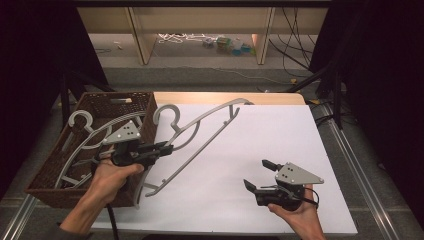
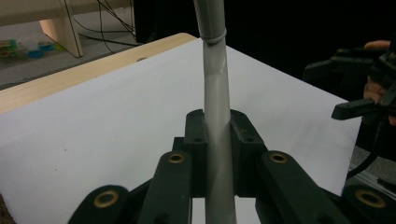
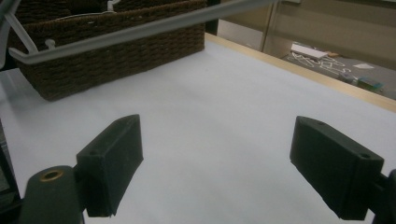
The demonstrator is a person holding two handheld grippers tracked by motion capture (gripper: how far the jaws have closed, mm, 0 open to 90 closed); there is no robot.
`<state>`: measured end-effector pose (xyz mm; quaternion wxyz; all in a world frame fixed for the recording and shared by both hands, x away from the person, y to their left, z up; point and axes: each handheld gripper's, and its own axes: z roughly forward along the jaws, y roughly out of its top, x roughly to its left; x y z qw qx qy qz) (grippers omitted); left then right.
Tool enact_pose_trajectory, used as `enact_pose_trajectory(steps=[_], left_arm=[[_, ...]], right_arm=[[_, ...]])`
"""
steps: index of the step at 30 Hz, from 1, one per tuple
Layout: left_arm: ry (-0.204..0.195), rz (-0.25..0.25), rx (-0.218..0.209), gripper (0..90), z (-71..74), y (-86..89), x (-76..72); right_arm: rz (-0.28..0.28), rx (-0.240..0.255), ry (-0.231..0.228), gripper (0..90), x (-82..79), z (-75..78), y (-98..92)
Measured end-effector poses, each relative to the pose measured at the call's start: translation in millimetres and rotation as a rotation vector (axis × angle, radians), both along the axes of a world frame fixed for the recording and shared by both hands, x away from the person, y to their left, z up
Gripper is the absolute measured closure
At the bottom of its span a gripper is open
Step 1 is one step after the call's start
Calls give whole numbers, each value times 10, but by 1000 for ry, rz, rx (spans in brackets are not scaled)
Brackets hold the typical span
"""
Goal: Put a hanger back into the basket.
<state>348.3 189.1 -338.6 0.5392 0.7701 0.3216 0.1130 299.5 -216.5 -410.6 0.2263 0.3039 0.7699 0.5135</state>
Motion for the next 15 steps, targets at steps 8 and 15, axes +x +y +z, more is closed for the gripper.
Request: enact_pose_trajectory(steps=[8, 15], left_arm=[[6, 33, -56, 794, 237, 230, 2], [-2, 123, -57, 794, 403, 545, 64]], right_arm=[[-17, 28, -28, 161, -35, -31, -17], [-43, 71, -1, 162, -49, -69, -50]])
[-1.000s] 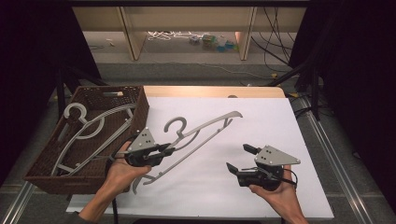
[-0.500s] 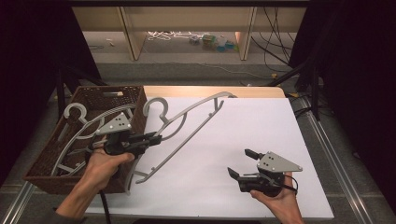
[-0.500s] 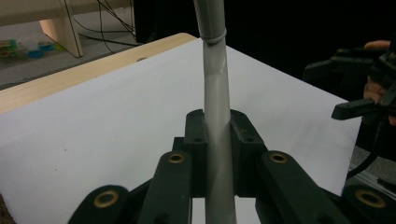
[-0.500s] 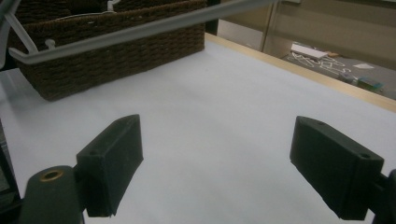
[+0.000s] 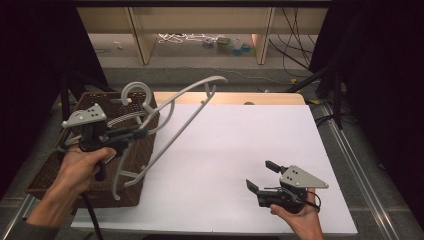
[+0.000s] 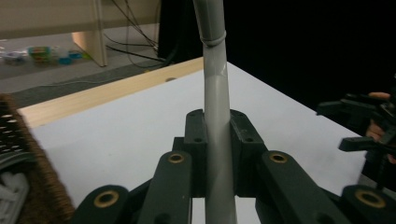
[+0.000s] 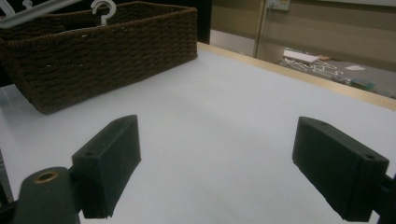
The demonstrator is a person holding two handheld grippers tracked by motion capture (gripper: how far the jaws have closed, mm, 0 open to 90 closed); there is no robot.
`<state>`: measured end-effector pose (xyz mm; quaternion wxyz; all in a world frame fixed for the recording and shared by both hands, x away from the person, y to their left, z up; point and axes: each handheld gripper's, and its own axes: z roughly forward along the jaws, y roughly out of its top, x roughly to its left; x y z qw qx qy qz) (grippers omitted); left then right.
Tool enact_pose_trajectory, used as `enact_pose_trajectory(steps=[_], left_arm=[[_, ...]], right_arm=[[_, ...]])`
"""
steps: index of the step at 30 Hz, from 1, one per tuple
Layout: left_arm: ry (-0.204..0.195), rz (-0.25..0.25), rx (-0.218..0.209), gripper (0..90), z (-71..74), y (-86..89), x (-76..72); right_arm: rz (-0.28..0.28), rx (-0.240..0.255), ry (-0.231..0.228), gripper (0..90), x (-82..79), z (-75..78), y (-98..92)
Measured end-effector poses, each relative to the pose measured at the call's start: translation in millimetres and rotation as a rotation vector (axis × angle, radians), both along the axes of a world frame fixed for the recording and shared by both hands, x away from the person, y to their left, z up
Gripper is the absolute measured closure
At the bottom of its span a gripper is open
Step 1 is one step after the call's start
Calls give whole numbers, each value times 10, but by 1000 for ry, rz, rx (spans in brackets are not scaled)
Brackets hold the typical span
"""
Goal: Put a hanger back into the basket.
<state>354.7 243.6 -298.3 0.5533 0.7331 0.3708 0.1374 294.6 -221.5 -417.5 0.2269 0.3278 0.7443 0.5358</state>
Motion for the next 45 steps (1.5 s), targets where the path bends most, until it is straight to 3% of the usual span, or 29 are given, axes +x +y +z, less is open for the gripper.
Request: enact_pose_trajectory(steps=[1, 4, 8, 12, 13, 14, 17, 20, 25, 29, 37, 40, 45], left_arm=[[-4, 10, 2, 794, 8, 38, 12], [7, 53, 9, 794, 26, 182, 63], [12, 120, 31, 794, 43, 368, 141], [9, 166, 46, 794, 68, 533, 192], [7, 170, 52, 794, 72, 566, 203], [-3, 171, 77, 795, 78, 625, 223], [1, 184, 94, 795, 76, 722, 245], [-7, 199, 126, 795, 72, 854, 265], [-10, 250, 151, 795, 60, 1065, 276], [-13, 277, 176, 795, 6, 1234, 299], [-32, 310, 228, 795, -114, 1450, 330], [-47, 301, 242, 795, -154, 1501, 344], [-69, 284, 253, 795, -239, 1572, 375]], right_arm=[[-2, -9, -19, 162, 13, -5, -8], [5, 4, 3, 162, 17, -20, -10], [-5, -16, -13, 162, 25, -20, -29], [5, -4, 14, 162, 16, -28, -16], [-2, -39, 8, 162, 14, -13, -40], [-1, -38, 11, 162, 13, -14, -39], [5, -17, 15, 163, 14, -22, -21], [9, -32, 7, 163, 20, -28, -21], [17, -35, 24, 164, 12, -30, -12], [16, -37, 3, 164, 27, -42, 2], [26, -41, 34, 165, 18, -39, 2], [27, -45, 12, 165, 27, -41, 1], [31, -43, 17, 166, 27, -42, 2]])
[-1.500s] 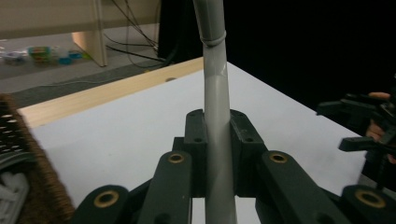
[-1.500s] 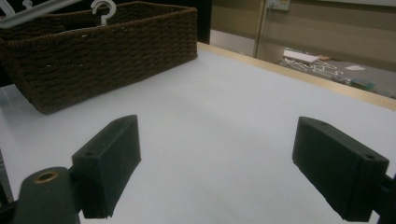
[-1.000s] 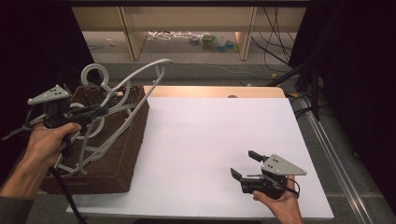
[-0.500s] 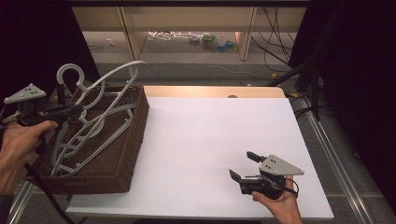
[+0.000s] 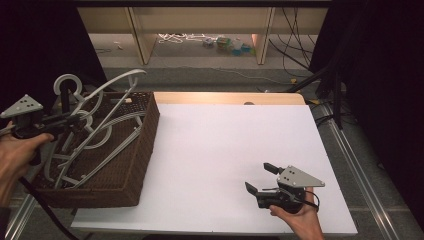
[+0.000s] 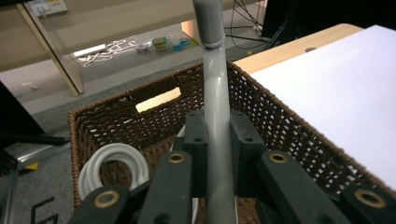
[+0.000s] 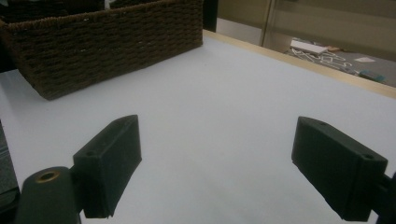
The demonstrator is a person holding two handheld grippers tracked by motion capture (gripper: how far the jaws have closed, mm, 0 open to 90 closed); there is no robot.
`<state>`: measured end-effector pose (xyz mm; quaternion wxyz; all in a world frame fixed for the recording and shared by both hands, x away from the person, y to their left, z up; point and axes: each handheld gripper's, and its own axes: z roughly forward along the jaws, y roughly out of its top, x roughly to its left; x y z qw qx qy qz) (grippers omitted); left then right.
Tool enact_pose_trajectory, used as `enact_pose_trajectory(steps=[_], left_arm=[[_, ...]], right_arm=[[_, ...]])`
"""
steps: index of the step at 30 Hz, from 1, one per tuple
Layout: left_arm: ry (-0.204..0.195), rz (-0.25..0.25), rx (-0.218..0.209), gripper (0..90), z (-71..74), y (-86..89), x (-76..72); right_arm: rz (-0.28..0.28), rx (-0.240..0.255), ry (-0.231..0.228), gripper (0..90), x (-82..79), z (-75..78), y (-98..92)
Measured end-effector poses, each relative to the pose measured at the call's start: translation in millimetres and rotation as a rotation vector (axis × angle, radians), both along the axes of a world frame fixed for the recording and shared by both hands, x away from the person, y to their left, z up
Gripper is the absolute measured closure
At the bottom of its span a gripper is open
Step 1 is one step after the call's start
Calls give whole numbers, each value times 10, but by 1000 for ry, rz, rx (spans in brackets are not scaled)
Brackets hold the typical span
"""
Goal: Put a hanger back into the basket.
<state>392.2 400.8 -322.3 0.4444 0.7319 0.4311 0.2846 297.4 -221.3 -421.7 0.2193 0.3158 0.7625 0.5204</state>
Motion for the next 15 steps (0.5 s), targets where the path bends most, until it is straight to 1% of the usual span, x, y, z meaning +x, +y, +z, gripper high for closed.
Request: enact_pose_trajectory(steps=[2, 3, 4, 5, 6, 7, 8, 10, 11, 13, 14, 15], left_arm=[[3, 1, 1, 795, -34, 21, 3], [7, -2, 8, 795, -56, 32, -4], [8, -7, 3, 795, -71, 33, -7], [10, -16, 10, 795, -92, 41, -15], [12, -17, 12, 794, -98, 45, -18], [15, -17, 9, 795, -112, 50, -24], [17, -17, 14, 794, -118, 56, -29], [20, -25, 15, 795, -146, 64, -35], [28, -30, 16, 795, -162, 70, -40], [35, -26, 21, 794, -191, 82, -50], [37, -30, 16, 794, -207, 88, -49], [45, -24, 22, 795, -223, 100, -56]], right_arm=[[2, -5, 1, 166, 1, 5, -6], [2, -2, -1, 166, 3, 5, -5], [5, 14, -1, 166, 8, -4, 2], [6, 19, 15, 166, 1, -5, 5], [6, 19, 17, 166, 1, -8, 4], [6, 16, 19, 166, 1, -7, 2], [-1, -5, 1, 166, 9, -1, -8], [2, -3, 4, 165, 6, -2, -7], [2, -3, 5, 166, 5, -1, -6], [4, 0, -1, 165, 12, -2, -5], [2, -6, 1, 166, 10, 0, -8], [1, -5, 5, 165, 7, -1, -8]])
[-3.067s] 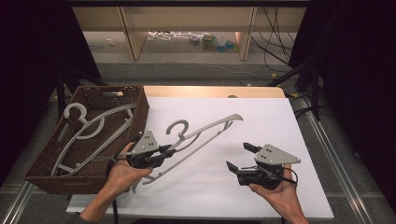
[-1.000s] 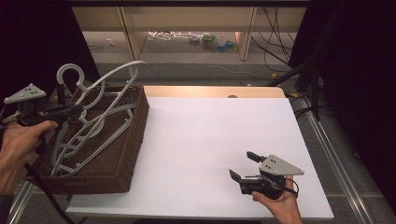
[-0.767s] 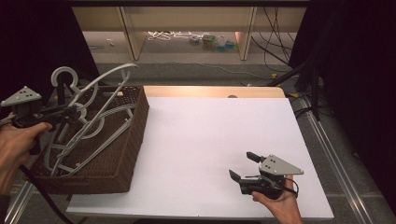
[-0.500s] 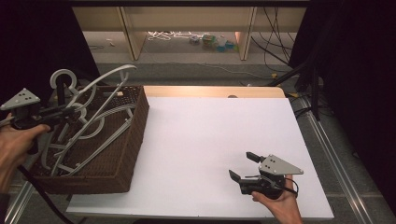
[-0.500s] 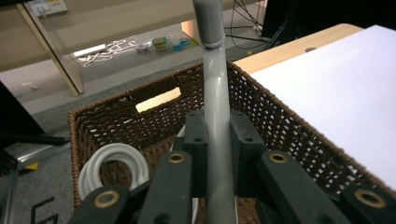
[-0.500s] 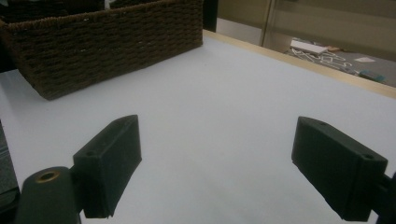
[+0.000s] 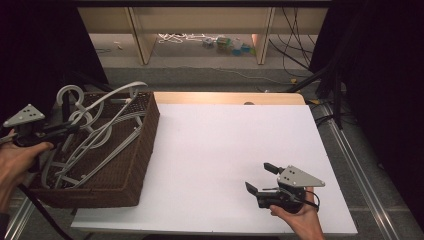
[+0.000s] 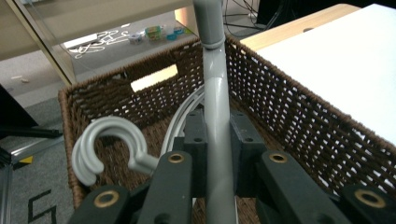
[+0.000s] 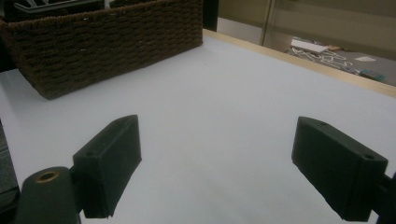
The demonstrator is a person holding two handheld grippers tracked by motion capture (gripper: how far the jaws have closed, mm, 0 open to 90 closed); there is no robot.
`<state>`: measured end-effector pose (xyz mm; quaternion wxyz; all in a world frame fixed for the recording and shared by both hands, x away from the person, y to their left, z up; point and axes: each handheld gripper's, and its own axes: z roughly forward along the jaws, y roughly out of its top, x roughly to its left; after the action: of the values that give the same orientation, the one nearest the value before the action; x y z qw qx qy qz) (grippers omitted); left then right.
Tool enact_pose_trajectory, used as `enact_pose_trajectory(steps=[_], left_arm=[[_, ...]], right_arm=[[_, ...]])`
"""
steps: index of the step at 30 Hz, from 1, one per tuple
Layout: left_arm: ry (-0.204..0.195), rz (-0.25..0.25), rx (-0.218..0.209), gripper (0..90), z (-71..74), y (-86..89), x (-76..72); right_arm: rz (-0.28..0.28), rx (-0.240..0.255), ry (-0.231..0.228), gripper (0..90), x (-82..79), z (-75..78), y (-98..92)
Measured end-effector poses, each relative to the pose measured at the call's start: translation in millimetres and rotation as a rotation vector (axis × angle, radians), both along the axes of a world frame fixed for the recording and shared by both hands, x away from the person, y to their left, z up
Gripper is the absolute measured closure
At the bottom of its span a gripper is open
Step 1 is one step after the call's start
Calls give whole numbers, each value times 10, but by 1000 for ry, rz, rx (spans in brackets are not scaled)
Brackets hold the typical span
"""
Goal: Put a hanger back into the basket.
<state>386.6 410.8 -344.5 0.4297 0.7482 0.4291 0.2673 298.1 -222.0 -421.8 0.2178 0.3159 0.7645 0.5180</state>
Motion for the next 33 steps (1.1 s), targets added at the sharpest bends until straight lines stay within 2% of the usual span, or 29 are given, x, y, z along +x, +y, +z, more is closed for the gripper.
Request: enact_pose_trajectory(steps=[4, 10, 13, 14, 15, 16, 18, 20, 22, 23, 25, 27, 29, 30, 31, 33], left_arm=[[33, 3, 2, 794, -67, 23, -1], [78, 11, 8, 793, -129, 21, 26], [122, 3, 35, 792, -162, -17, 53], [139, -5, 57, 791, -181, -29, 73], [151, -2, 64, 791, -189, -48, 80], [152, -7, 71, 791, -211, -61, 98], [161, -15, 62, 791, -246, -99, 121], [173, -37, 71, 790, -270, -139, 132], [190, -44, 81, 791, -286, -160, 147], [197, -45, 71, 791, -297, -161, 157], [206, -28, 57, 791, -332, -155, 179], [216, -21, 47, 791, -351, -140, 185], [237, -17, 47, 789, -373, -123, 186], [255, -20, 96, 787, -376, -104, 192], [269, -10, 108, 786, -392, -111, 202], [272, 14, 94, 779, -432, -132, 230]], right_arm=[[-5, 3, -12, 165, 9, -9, 2], [-1, -5, 3, 165, 6, -5, -8], [0, -3, 4, 165, 9, -7, -6], [0, -4, 2, 165, 10, -6, -6], [-1, -1, 22, 165, -2, -3, -4], [-1, -4, 4, 165, 7, -4, -9], [-1, -1, 23, 165, -1, -2, -6], [1, 7, -3, 165, 16, -17, -3], [-7, 3, -2, 165, 17, -19, -5], [-5, 1, -1, 165, 19, -19, -5], [0, -5, 3, 164, 19, -17, -6], [4, -3, 26, 164, 7, -14, -2], [6, -5, 21, 164, 12, -13, -2], [5, -8, 9, 164, 18, -14, -5], [5, -7, 10, 165, 18, -17, -5], [6, -6, 14, 164, 17, -15, -4]])
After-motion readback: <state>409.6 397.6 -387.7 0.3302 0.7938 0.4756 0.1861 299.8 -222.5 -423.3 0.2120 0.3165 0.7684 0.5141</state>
